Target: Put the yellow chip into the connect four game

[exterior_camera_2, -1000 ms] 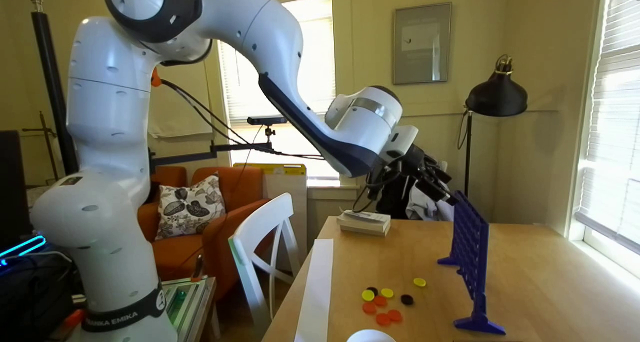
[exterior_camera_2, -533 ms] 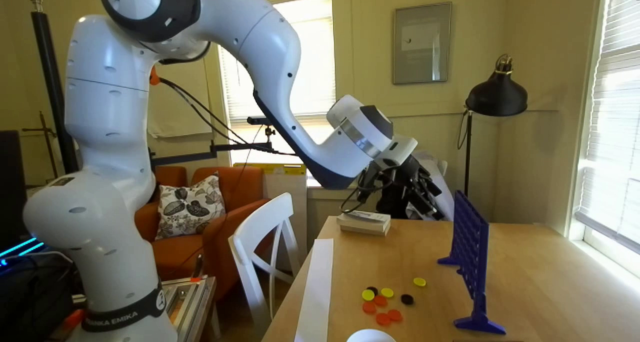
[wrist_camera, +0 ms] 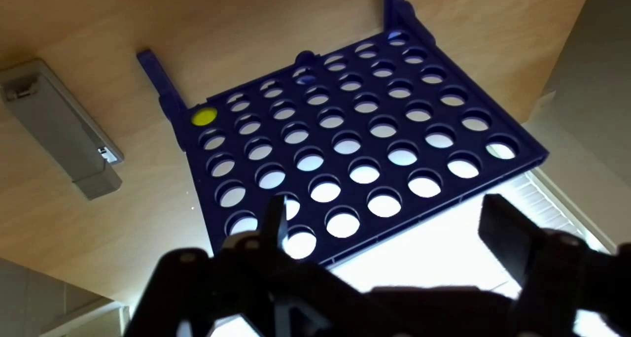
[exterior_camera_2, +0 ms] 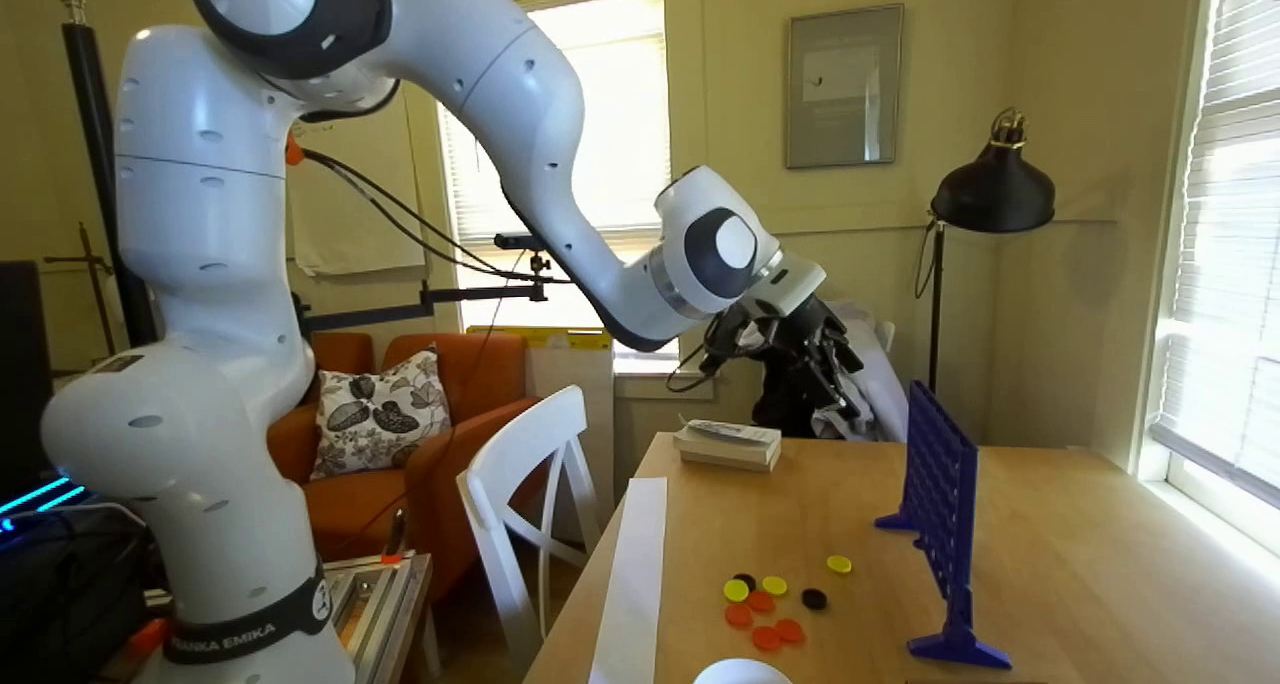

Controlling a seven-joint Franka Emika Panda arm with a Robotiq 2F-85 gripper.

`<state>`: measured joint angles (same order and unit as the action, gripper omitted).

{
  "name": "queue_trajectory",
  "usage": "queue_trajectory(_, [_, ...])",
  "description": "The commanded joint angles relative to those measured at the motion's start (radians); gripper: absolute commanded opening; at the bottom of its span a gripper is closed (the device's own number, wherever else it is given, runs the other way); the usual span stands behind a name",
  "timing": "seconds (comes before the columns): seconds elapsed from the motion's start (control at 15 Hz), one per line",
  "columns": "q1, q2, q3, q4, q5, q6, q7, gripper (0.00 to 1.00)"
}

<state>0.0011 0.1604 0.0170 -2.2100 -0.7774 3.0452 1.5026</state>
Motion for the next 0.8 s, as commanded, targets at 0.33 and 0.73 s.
queue_trajectory(0.33, [-0.142,-0.107,0.240,-0.039,0.660,-0.269,-0.517,1.00])
queue_trajectory(0.73, [-0.040,-0.201,0.096,0.005,0.875,-0.591,-0.844,1.00])
